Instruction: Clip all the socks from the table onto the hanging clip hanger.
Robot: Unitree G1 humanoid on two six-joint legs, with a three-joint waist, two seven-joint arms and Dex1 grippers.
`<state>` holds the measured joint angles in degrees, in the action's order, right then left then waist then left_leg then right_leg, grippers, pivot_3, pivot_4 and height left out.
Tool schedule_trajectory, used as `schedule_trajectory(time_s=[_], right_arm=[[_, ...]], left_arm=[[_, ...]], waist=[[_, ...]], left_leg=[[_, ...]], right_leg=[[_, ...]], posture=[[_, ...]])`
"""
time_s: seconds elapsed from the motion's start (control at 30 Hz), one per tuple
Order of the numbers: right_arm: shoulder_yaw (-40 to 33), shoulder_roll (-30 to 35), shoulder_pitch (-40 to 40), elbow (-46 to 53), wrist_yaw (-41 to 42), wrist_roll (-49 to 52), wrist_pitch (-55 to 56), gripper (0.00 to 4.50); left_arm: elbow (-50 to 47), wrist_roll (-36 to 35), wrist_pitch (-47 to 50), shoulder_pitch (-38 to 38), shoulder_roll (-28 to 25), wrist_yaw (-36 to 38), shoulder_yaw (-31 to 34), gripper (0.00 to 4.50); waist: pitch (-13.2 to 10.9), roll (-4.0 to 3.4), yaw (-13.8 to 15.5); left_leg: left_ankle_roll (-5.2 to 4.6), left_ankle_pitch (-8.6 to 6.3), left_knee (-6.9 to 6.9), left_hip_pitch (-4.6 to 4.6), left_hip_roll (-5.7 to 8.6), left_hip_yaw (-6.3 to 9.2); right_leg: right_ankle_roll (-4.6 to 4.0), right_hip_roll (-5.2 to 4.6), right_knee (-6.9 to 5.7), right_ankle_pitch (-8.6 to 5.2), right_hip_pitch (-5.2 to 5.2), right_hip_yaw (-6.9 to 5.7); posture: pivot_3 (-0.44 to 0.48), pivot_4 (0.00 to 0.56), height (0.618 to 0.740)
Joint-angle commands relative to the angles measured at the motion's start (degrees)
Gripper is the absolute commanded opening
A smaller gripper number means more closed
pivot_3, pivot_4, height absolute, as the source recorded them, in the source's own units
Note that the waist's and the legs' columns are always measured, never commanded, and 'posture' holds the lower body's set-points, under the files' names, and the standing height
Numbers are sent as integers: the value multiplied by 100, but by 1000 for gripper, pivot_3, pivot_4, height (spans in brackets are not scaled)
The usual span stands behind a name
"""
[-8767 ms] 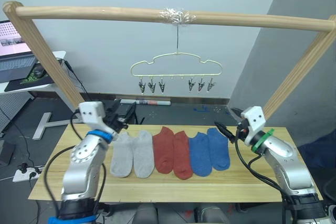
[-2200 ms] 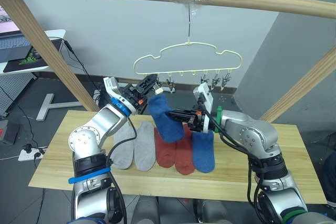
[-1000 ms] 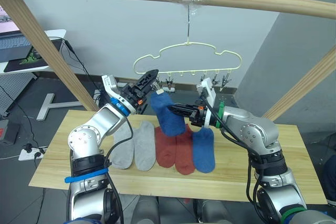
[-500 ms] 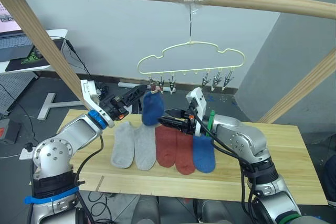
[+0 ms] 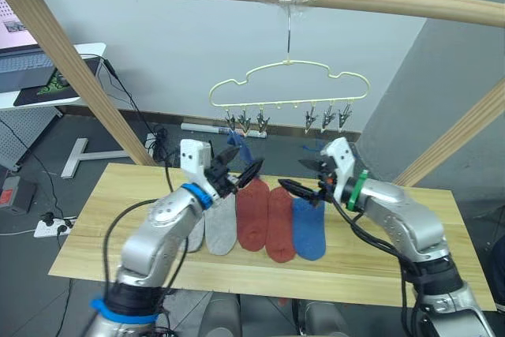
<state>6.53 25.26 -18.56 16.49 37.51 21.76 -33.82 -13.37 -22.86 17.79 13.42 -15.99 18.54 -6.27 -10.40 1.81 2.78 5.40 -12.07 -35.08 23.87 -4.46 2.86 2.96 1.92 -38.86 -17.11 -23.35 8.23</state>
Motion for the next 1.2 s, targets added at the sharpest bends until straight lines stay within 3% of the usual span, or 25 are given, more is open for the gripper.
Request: schedule_trajectory(time_s=[0.03, 0.23, 0.57, 0.7, 1.2], right_arm=[[-256, 71, 52, 516, 72, 127, 231, 4500], [-204, 344, 17, 925, 212, 31, 322, 4500], [-263, -7, -491, 1067, -102, 358, -40, 4500], [-287, 7, -553, 1084, -72, 362, -81, 4500], [-377, -82, -695, 1029, -180, 388, -125, 4500]], left_arm=[[233, 570, -588, 67, 192, -79, -141, 2335], [878, 1198, -1224, 229, 590, -385, -49, 2335], [1868, 1704, -1709, 864, 1015, -832, 162, 2335], [2079, 1894, -1817, 1060, 1036, -1136, 352, 2335], [2481, 1989, -2212, 1422, 1088, -976, 426, 2335]], waist=[[0, 0, -38], [-1, -1, -100], [-1, -1, -132], [-1, -1, -132], [0, -1, -132]], left_leg=[[0, 0, 0, -2, 0, 0], [-1, 0, -1, -1, 1, 1], [-1, 1, -10, -2, 1, 4], [-1, 1, -10, 0, 1, 6], [-1, 1, -10, -2, 1, 8]], right_leg=[[0, 1, -1, 0, 0, 1], [1, 1, -3, 0, 4, 2], [4, 1, -9, 3, 8, -1], [5, 1, -8, 3, 8, -3], [5, 1, -12, 3, 10, -7]], posture=[[129, 178, 740], [106, 177, 740], [95, 167, 740], [93, 166, 740], [94, 160, 740]])
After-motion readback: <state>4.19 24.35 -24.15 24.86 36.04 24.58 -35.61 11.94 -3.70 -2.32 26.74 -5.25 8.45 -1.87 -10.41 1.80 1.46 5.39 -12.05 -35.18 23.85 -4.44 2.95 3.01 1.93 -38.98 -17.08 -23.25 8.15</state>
